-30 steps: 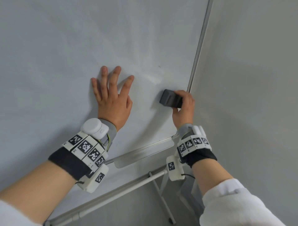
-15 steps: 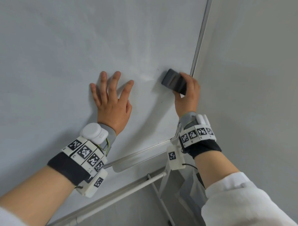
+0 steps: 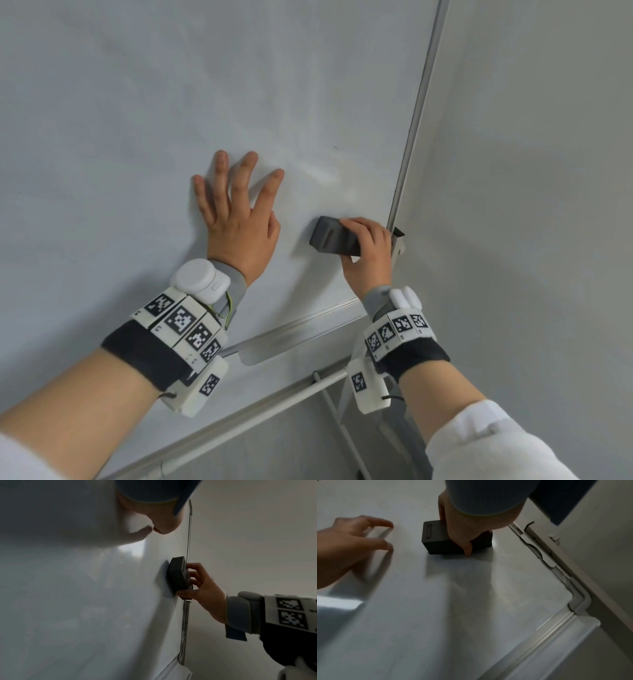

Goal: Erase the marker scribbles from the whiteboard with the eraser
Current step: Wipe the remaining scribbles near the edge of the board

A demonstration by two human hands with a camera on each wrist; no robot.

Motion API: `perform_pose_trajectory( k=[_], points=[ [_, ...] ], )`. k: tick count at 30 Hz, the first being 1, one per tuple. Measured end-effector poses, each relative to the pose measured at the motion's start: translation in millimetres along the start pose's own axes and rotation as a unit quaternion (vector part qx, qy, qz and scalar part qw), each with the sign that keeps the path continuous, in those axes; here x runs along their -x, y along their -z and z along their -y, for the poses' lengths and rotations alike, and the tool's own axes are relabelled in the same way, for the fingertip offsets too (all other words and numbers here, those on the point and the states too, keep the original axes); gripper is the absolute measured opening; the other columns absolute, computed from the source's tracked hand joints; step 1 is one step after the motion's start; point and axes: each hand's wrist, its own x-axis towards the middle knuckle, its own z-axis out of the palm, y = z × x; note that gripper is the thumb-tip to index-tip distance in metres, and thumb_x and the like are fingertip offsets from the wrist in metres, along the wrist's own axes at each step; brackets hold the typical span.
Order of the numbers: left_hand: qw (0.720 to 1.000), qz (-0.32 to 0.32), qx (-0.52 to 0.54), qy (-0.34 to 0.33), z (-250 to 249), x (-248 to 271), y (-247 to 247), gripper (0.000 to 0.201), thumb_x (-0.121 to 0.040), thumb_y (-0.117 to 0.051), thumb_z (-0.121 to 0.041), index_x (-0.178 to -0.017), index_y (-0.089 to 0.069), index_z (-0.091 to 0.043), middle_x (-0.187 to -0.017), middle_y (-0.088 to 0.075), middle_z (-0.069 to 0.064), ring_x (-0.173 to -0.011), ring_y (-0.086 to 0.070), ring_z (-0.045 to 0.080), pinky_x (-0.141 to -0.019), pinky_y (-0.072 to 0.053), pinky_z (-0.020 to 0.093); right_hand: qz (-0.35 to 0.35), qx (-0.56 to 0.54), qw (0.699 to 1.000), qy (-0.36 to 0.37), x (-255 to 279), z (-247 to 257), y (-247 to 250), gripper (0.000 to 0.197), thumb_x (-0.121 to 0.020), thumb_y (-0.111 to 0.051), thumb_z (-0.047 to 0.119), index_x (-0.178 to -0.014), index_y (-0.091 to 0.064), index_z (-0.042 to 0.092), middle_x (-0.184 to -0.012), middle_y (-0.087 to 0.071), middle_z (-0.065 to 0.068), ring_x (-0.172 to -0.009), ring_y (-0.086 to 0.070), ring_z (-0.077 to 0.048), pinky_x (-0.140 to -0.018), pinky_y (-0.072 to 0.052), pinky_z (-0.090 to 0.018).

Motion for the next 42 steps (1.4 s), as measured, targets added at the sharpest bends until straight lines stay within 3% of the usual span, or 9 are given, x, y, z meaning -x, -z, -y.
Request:
perform_pose_trajectory(
  k=[2, 8, 15, 19, 24, 30, 34, 38, 42],
  points=[
    [1.0, -0.002, 0.001, -0.001, 0, 0, -1, 0.052, -0.08, -0.045, -0.014, -0.132, -0.046, -0.024, -0.144, -0.016, 0.004, -0.136, -0.006, 0.036, -0.11, 0.012, 0.047, -0.002, 0.0, 1.0, 0.003, -7, 2, 4, 0.072, -0.063, -0.07, -0.012, -0.118, -0.049, 0.029, -0.115, -0.058, -0.006, -0.107, -0.05, -0.034, -0.099, -0.021, -0.01],
    [1.0, -0.002, 0.003, 0.0, 0, -1, -2, 0.053, -0.08, -0.047, -0.014, -0.131, -0.046, -0.025, -0.143, -0.016, 0.004, -0.136, -0.005, 0.036, -0.11, 0.012, 0.048, -0.094, -0.032, 0.994, 0.035, -66, 24, 23, 0.068, -0.068, -0.07, -0.008, -0.124, -0.051, 0.025, -0.118, -0.055, -0.006, -0.108, -0.048, -0.03, -0.096, -0.04, -0.035],
    [1.0, -0.003, 0.0, 0.007, 2, -4, -2, 0.053, -0.079, -0.05, -0.014, -0.131, -0.046, -0.025, -0.142, -0.019, 0.003, -0.136, -0.006, 0.034, -0.11, 0.011, 0.047, -0.119, -0.036, 0.991, 0.047, -124, 46, 36, 0.069, -0.069, -0.067, -0.008, -0.133, -0.052, 0.015, -0.117, -0.044, 0.007, -0.11, -0.045, -0.027, -0.099, -0.037, -0.026],
    [1.0, -0.007, -0.002, 0.011, 3, -4, -3, 0.052, -0.079, -0.05, -0.014, -0.131, -0.046, -0.024, -0.141, -0.019, 0.003, -0.135, -0.006, 0.034, -0.11, 0.011, 0.046, -0.119, -0.039, 0.991, 0.049, -109, 52, 25, 0.066, -0.07, -0.067, -0.006, -0.132, -0.053, 0.014, -0.116, -0.052, -0.002, -0.108, -0.046, -0.029, -0.098, -0.028, -0.009],
    [1.0, -0.023, -0.001, 0.012, 3, -4, -4, 0.051, -0.079, -0.046, -0.014, -0.129, -0.049, -0.023, -0.14, -0.022, 0.002, -0.135, -0.009, 0.033, -0.11, 0.009, 0.046, -0.084, -0.046, 0.993, 0.065, -65, 49, 3, 0.066, -0.069, -0.066, -0.007, -0.128, -0.055, 0.021, -0.12, -0.051, 0.0, -0.108, -0.044, -0.028, -0.092, -0.044, -0.044],
    [1.0, -0.025, 0.0, 0.006, 5, -4, -4, 0.049, -0.079, -0.047, -0.014, -0.127, -0.049, -0.021, -0.141, -0.023, 0.002, -0.135, -0.01, 0.033, -0.111, 0.008, 0.045, -0.042, -0.042, 0.995, 0.077, -45, 46, -4, 0.068, -0.068, -0.064, -0.007, -0.124, -0.053, 0.028, -0.117, -0.054, -0.002, -0.108, -0.044, -0.028, -0.09, -0.043, -0.046],
    [1.0, -0.023, -0.003, 0.004, 5, -4, -4, 0.049, -0.079, -0.046, -0.015, -0.128, -0.049, -0.021, -0.14, -0.023, 0.002, -0.135, -0.011, 0.033, -0.111, 0.007, 0.046, -0.092, -0.06, 0.992, 0.059, -78, 49, 12, 0.064, -0.067, -0.065, -0.008, -0.124, -0.058, 0.02, -0.117, -0.053, -0.004, -0.108, -0.046, -0.029, -0.092, -0.045, -0.044],
    [1.0, -0.018, -0.004, 0.005, 5, -3, -3, 0.049, -0.079, -0.045, -0.016, -0.127, -0.05, -0.021, -0.14, -0.023, 0.002, -0.135, -0.011, 0.033, -0.111, 0.006, 0.046, -0.125, -0.054, 0.989, 0.064, -112, 59, 26, 0.062, -0.069, -0.064, -0.008, -0.127, -0.058, 0.014, -0.116, -0.054, -0.006, -0.109, -0.045, -0.027, -0.094, -0.043, -0.03],
    [1.0, -0.015, -0.003, 0.008, 6, -4, -3, 0.048, -0.079, -0.045, -0.016, -0.127, -0.049, -0.021, -0.14, -0.023, 0.002, -0.135, -0.011, 0.032, -0.111, 0.007, 0.046, -0.124, -0.058, 0.989, 0.056, -107, 59, 21, 0.063, -0.068, -0.064, -0.007, -0.127, -0.057, 0.014, -0.117, -0.053, -0.004, -0.109, -0.046, -0.027, -0.093, -0.045, -0.036]
  ],
)
